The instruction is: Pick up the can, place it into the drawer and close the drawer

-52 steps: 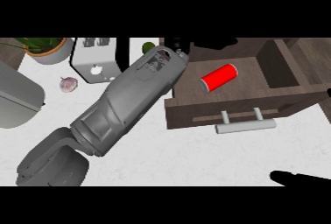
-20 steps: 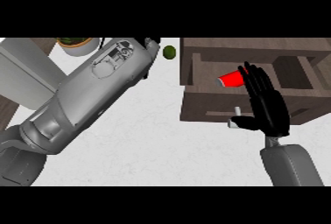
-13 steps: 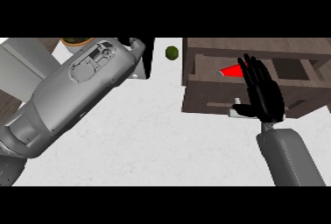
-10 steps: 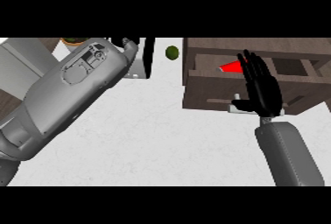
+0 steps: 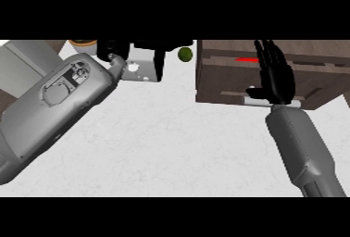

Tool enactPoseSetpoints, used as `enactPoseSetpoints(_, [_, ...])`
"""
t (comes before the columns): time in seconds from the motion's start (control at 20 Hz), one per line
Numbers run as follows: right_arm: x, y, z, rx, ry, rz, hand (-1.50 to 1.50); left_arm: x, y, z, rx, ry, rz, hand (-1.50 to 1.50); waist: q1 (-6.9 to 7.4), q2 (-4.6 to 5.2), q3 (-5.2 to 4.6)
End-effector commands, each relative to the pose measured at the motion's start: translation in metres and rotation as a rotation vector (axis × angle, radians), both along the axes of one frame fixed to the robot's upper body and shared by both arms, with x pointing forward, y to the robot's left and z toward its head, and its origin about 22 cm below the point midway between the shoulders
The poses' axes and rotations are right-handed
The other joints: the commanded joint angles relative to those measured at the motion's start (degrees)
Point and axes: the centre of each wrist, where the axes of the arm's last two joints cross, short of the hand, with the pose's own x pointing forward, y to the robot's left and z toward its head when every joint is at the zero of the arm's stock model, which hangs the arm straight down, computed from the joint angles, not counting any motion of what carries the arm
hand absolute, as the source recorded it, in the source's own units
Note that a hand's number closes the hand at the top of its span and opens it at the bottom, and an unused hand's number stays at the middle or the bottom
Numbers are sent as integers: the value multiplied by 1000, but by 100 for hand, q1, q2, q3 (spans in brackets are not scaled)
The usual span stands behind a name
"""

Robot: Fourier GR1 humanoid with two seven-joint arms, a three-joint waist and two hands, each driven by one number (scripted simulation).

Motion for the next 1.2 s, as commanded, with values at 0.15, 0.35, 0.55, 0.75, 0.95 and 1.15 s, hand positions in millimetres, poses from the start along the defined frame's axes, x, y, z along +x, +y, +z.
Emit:
enactPoseSetpoints(0.15, [33,9,19,29,19,-18,-150,-16,8,-17,1,23,0,-150,44,122,89])
enactPoseSetpoints(0.35, [44,25,26,25,4,-29,-150,-18,18,-23,-5,10,1,-150,68,181,89])
enactPoseSetpoints(0.55, [50,22,36,18,-13,-38,-150,-36,36,-29,19,1,-20,-150,149,139,86])
enactPoseSetpoints(0.75, [57,36,47,31,-21,-49,-150,-35,40,-21,5,24,-25,-150,208,178,88])
enactPoseSetpoints(0.95, [59,22,52,48,-22,-45,-150,-43,41,-36,27,6,-27,-150,176,197,94])
enactPoseSetpoints(1.15, [64,35,62,69,-1,8,-150,-48,48,-44,21,-4,-33,-150,232,230,92])
